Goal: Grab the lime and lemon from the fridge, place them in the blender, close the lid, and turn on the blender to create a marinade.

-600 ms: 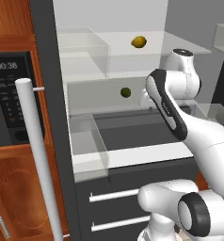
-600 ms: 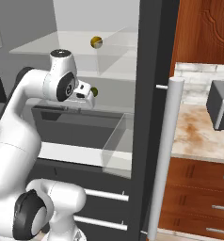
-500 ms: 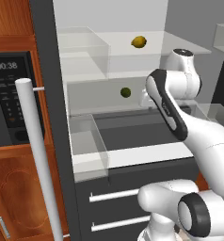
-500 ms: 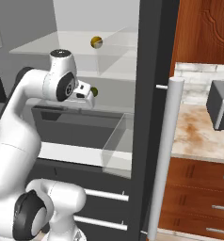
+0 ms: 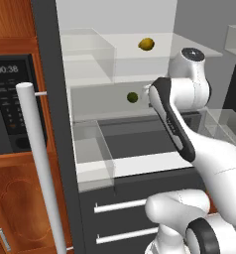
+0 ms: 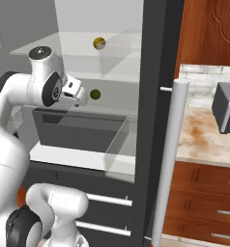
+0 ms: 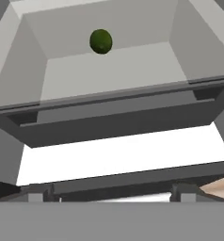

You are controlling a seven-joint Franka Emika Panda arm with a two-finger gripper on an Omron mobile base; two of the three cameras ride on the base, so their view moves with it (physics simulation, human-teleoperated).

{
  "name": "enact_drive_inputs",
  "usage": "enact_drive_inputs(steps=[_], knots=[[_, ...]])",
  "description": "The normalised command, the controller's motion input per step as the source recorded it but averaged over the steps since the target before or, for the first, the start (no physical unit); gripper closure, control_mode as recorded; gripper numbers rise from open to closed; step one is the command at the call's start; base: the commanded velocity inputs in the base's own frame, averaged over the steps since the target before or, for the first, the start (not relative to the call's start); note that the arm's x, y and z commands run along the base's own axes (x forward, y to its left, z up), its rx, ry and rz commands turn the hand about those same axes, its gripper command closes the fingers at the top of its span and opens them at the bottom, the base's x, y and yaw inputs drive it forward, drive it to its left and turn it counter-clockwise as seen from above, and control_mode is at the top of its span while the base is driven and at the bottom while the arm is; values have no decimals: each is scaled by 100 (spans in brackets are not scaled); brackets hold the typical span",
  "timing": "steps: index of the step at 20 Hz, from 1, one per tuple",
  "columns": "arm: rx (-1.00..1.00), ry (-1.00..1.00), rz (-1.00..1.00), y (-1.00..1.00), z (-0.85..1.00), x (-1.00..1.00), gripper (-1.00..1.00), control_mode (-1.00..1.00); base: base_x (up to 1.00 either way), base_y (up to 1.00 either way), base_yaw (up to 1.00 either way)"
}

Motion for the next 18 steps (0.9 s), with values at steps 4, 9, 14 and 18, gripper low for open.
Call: enact_drive_inputs(steps=[4,9,14,18], knots=[[0,0,-2,-31,22,37,-100,-100,0,0,0],[-5,0,8,-1,2,63,-100,-100,0,0,0],[-30,12,25,6,-81,72,-100,-100,0,0,0],[-15,9,23,0,-63,30,-100,-100,0,0,0]])
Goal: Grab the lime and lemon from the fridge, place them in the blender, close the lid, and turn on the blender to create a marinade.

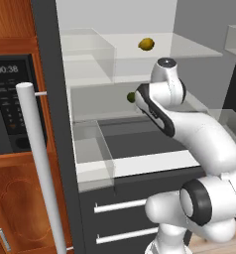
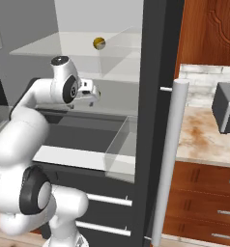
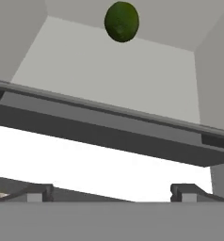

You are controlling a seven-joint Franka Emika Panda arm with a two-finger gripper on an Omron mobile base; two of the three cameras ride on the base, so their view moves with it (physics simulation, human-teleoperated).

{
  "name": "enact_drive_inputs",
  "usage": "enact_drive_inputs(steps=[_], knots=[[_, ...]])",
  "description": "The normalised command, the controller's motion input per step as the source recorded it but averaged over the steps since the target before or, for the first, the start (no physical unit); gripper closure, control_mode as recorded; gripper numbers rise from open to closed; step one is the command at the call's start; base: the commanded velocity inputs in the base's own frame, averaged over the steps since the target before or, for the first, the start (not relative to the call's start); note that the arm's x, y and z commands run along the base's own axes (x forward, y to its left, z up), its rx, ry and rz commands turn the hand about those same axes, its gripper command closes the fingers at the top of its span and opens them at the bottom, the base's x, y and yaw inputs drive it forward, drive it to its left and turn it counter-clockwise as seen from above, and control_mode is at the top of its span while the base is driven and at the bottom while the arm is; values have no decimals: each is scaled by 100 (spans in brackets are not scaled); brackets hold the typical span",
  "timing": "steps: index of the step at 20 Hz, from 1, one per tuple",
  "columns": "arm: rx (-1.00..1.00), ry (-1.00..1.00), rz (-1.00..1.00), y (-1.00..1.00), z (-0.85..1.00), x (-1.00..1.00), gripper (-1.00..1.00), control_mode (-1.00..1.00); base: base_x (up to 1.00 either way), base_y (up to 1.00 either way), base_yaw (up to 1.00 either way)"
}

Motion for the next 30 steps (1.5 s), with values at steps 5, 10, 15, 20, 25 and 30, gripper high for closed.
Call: enact_drive_inputs(steps=[5,10,15,20,25,30], knots=[[0,0,10,0,-19,67,-100,-100,0,0,0],[1,3,3,3,-9,66,-100,-100,0,0,0],[3,9,-7,7,0,61,-100,-100,0,0,0],[8,0,-7,25,-10,63,-100,-100,0,0,0],[11,0,0,2,-19,48,-100,-100,0,0,0],[3,-1,0,0,-29,47,-100,-100,0,0,0]])
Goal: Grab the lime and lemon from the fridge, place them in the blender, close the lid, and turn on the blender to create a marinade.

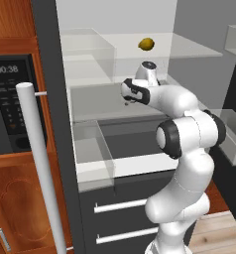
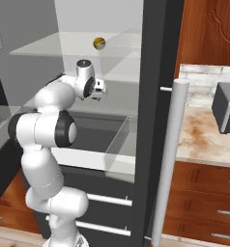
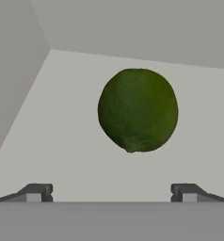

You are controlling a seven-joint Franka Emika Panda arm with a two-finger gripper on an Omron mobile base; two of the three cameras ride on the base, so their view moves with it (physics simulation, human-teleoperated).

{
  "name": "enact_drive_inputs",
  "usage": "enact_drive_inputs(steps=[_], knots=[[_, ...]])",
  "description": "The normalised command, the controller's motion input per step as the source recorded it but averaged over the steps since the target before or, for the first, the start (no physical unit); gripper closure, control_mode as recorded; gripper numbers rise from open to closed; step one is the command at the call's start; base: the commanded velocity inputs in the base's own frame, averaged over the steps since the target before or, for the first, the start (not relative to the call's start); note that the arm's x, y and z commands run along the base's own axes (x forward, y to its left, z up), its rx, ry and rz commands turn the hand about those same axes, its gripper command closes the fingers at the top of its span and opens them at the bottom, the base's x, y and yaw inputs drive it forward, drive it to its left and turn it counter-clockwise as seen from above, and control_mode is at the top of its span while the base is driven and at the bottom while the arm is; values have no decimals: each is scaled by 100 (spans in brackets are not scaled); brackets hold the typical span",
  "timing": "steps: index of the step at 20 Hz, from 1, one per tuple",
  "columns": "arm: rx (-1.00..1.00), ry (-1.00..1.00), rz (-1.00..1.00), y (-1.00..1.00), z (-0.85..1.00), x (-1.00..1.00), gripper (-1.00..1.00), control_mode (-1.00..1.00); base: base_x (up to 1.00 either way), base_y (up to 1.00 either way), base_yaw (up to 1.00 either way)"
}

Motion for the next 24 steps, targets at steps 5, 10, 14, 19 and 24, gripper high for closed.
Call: enact_drive_inputs(steps=[5,10,14,19,24], knots=[[0,-11,0,0,-42,28,-100,-100,0,0,0],[0,0,-1,0,0,49,-100,-100,0,0,0],[0,0,0,0,-5,53,-100,-100,0,0,0],[0,1,0,0,-16,53,-100,-100,0,0,0],[0,0,0,0,-50,5,-100,-100,0,0,0]])
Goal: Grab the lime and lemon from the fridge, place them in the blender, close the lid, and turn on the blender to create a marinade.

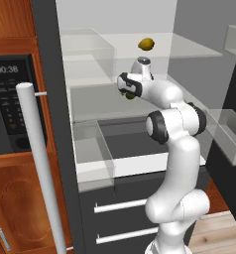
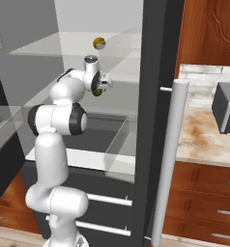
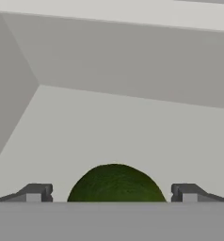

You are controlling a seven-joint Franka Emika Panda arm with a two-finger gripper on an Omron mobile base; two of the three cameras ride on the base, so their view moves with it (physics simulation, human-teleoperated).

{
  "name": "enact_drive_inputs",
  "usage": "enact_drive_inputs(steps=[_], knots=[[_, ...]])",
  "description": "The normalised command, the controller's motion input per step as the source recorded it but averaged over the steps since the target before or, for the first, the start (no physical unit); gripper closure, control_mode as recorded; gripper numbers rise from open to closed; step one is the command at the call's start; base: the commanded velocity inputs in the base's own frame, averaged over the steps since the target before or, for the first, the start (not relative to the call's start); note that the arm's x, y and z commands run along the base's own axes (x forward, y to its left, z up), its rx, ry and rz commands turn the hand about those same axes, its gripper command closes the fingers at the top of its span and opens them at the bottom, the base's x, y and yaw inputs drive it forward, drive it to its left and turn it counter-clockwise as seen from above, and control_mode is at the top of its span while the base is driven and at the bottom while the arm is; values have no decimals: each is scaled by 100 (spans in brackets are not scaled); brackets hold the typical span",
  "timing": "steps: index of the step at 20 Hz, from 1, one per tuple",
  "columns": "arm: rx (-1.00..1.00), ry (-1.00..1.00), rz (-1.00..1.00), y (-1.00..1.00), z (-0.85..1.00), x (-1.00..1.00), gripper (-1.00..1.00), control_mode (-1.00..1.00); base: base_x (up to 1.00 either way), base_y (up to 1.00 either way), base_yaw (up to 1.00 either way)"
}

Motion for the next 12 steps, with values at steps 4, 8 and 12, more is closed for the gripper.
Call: enact_drive_inputs(steps=[4,8,12], knots=[[-1,1,0,0,-64,0,-100,-100,0,0,0],[0,0,0,0,-68,0,-100,-100,0,0,0],[-2,0,0,0,-75,0,-100,-100,0,0,0]])
